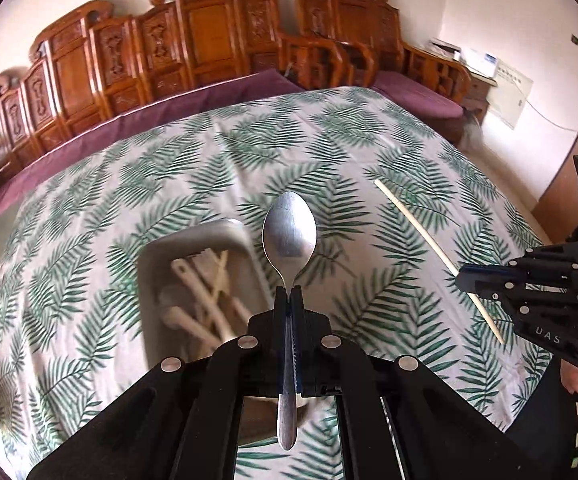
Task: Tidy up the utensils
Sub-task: 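Lower the spoon into the tray and open the left gripper while the right releases the chopstick there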
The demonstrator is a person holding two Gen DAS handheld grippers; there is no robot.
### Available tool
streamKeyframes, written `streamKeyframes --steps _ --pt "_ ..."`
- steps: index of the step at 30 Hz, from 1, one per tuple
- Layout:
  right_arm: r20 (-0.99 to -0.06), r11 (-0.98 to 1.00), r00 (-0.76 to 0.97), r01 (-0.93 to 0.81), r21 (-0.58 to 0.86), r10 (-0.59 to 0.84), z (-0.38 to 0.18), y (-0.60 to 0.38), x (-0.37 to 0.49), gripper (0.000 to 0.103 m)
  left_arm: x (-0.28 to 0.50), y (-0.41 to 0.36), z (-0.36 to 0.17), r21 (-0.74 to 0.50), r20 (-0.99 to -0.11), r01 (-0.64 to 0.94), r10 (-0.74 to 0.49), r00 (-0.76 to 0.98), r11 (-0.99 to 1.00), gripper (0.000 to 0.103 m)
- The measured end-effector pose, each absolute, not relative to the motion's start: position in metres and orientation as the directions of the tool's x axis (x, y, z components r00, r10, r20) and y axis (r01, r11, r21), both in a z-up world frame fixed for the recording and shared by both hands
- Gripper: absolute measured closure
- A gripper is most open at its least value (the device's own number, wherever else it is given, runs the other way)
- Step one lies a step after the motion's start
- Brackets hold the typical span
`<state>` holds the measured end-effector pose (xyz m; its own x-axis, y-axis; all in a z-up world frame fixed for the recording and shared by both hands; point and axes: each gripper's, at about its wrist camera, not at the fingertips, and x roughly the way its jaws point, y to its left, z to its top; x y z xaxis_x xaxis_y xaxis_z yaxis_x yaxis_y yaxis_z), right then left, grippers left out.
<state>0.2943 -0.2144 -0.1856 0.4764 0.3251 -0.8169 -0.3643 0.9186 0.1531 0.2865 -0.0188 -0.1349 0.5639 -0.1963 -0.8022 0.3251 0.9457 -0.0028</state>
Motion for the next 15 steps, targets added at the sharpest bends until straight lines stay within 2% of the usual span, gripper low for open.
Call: streamKeyframes --steps 10,12,14,15 --pt "-0.814 0.898 0.462 -0.412 0.155 0.353 -0.176 -0.162 0.306 0.097 0.296 0.028 -0.15 -0.029 -0.803 0.232 -0.161 0.573 0.972 0.098" --pt "-0.811 0.892 0.457 -0.421 0.164 0.365 -0.175 -0.149 0.31 0.097 0.294 0.038 -0.151 -0.042 -0.801 0.206 -0.156 0.578 0.978 0.079" --pt "-0.807 0.885 0.449 -0.429 0.182 0.384 -0.174 -0.135 0.313 0.097 0.29 0.046 -0.149 -0.044 -0.79 0.19 -0.15 0.594 0.981 0.07" --pt "-0.805 0.881 0.444 -0.432 0.194 0.395 -0.174 -0.129 0.315 0.097 0.285 0.052 -0.146 -0.052 -0.782 0.18 -0.152 0.604 0.982 0.068"
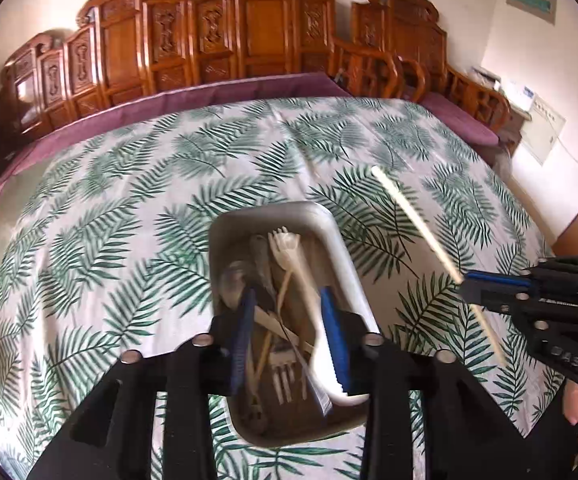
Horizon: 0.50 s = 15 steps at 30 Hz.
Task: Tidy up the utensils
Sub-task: 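Lower the spoon into the tray and open the left gripper while the right releases the chopstick there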
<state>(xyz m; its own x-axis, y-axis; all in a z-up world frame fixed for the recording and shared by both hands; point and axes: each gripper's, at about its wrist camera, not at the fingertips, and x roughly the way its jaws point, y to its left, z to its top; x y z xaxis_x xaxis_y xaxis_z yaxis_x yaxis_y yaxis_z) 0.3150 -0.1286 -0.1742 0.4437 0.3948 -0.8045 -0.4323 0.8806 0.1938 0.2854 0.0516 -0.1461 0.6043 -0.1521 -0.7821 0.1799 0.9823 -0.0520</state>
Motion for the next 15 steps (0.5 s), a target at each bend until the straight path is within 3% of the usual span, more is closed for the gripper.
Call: streamKeyframes --steps 7,11,15 --pt "-0.79 0.85 0.396 -0.448 0.278 0.467 -0.18 -0.083 0.329 0.097 0.26 0.085 -0.129 -0.045 -0.745 0.113 -0.109 0.658 0.993 0.053" --pt "-0.789 0.838 0.37 -0.452 0.307 0.489 -0.186 -0.062 0.334 0.097 0.248 0.103 -0.119 -0.048 -0.73 0.079 -0.089 0.678 0.996 0.038" --pt "-0.779 0.829 0.369 -0.457 0.323 0.507 -0.187 -0.049 0.339 0.096 0.238 0.115 -0.113 -0.039 -0.72 0.06 -0.07 0.691 0.997 0.033"
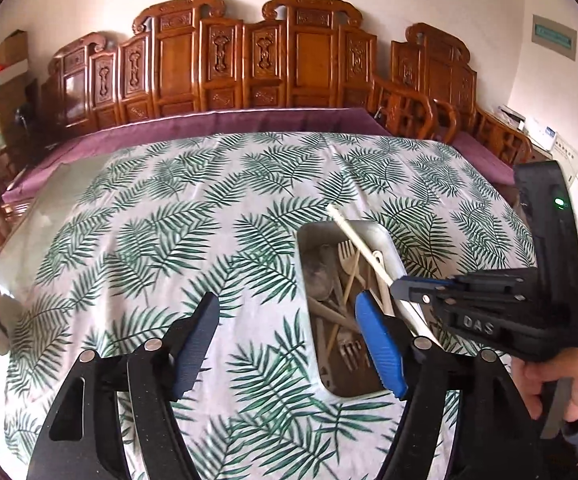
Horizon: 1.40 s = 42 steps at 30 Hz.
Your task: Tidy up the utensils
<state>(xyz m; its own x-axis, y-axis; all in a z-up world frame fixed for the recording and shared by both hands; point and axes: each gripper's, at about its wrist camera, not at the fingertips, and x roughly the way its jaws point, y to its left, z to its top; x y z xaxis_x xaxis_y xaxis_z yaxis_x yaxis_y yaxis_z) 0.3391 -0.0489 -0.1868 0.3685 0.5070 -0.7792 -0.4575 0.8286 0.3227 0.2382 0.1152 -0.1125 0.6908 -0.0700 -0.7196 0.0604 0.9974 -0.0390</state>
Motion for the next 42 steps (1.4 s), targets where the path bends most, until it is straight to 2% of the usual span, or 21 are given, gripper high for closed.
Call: streamKeyframes --steps 2,5,6,9,13,14,15,17,19,21,24,26,32,42 --pt "-0.782 0.831 0.372 -0.459 0.314 0.5 -0.185 -0.046 0.341 0.096 0.233 0.118 -0.11 -0.032 -0.716 0.057 -0.063 0.695 0.998 0.029" --pt "-0.777 0.836 0.388 -0.457 0.304 0.495 -0.18 -0.051 0.338 0.085 0.227 0.118 -0.106 -0.022 -0.709 0.056 -0.055 0.703 0.998 0.029" --pt "-0.774 0.837 0.396 -0.456 0.302 0.495 -0.179 -0.055 0.336 0.085 0.225 0.117 -0.105 -0.02 -0.708 0.057 -0.054 0.704 0.998 0.027" --pt "-0.765 0.846 0.433 -0.463 0.266 0.477 -0.17 -0.069 0.324 0.084 0.218 0.114 -0.099 -0.007 -0.694 0.053 -0.043 0.719 0.999 0.017" --pt "-0.741 0.871 0.508 -0.443 0.212 0.439 -0.154 -0.098 0.3 0.077 0.208 0.102 -0.09 0.015 -0.68 0.053 -0.029 0.733 0.998 0.016" --pt "-0.735 0.876 0.523 -0.438 0.203 0.431 -0.151 -0.105 0.296 0.07 0.205 0.099 -0.088 0.018 -0.677 0.057 -0.03 0.735 0.998 0.016" --pt "-0.728 0.882 0.541 -0.43 0.191 0.421 -0.146 -0.112 0.291 0.06 0.203 0.096 -0.086 0.02 -0.674 0.059 -0.03 0.739 0.998 0.011" --pt "-0.711 0.896 0.579 -0.412 0.167 0.399 -0.136 -0.128 0.28 0.047 0.196 0.087 -0.08 0.033 -0.651 0.064 -0.027 0.758 0.997 0.008" --pt "-0.7 0.909 0.608 -0.391 0.146 0.374 -0.127 -0.144 0.269 0.04 0.19 0.08 -0.076 0.041 -0.637 0.067 -0.025 0.77 0.997 0.008" --pt "-0.692 0.919 0.629 -0.372 0.133 0.355 -0.121 -0.156 0.261 0.026 0.184 0.073 -0.071 0.041 -0.626 0.063 -0.023 0.78 0.997 0.008" --pt "-0.67 0.932 0.666 -0.342 0.117 0.329 -0.112 -0.177 0.244 0.009 0.174 0.059 -0.065 0.049 -0.607 0.064 -0.021 0.795 0.997 0.008" --pt "-0.656 0.941 0.689 -0.32 0.108 0.309 -0.106 -0.188 0.234 0.004 0.167 0.051 -0.061 0.038 -0.597 0.061 -0.027 0.802 0.997 0.008" --pt "-0.622 0.965 0.745 -0.252 0.072 0.241 -0.094 -0.216 0.201 0.003 0.148 0.029 -0.056 0.002 -0.591 0.065 -0.052 0.805 0.998 0.008" --pt "-0.485 0.973 0.844 -0.212 0.092 0.229 -0.05 -0.25 0.143 0.003 0.107 0.0 -0.029 0.009 -0.539 0.077 -0.06 0.84 0.997 0.008"
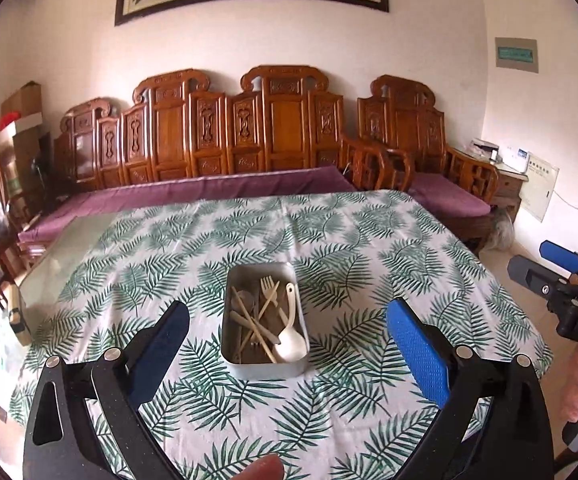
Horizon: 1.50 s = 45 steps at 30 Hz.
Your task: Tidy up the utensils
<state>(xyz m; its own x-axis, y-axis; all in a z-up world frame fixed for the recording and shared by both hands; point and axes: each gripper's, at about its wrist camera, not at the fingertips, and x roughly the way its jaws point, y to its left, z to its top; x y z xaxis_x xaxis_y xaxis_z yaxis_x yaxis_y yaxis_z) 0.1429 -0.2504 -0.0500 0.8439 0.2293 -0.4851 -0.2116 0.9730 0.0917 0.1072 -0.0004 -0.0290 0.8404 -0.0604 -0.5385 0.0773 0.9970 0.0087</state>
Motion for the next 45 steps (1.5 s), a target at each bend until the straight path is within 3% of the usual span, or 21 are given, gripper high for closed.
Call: streamKeyframes --steps 11,45 --pt "-0.41 0.975 0.884 -0.207 0.086 0.224 -0.027 -0.255 0.1 0.003 0.074 -0.004 -0.008 -0.003 -0.501 0.064 -0.057 0.864 0.998 0.008" --pt "-0.411 0.975 0.885 -0.197 0.1 0.221 -0.03 -0.253 0.093 0.003 0.065 -0.01 -0.006 0.012 -0.478 0.046 -0.034 0.878 0.999 0.008"
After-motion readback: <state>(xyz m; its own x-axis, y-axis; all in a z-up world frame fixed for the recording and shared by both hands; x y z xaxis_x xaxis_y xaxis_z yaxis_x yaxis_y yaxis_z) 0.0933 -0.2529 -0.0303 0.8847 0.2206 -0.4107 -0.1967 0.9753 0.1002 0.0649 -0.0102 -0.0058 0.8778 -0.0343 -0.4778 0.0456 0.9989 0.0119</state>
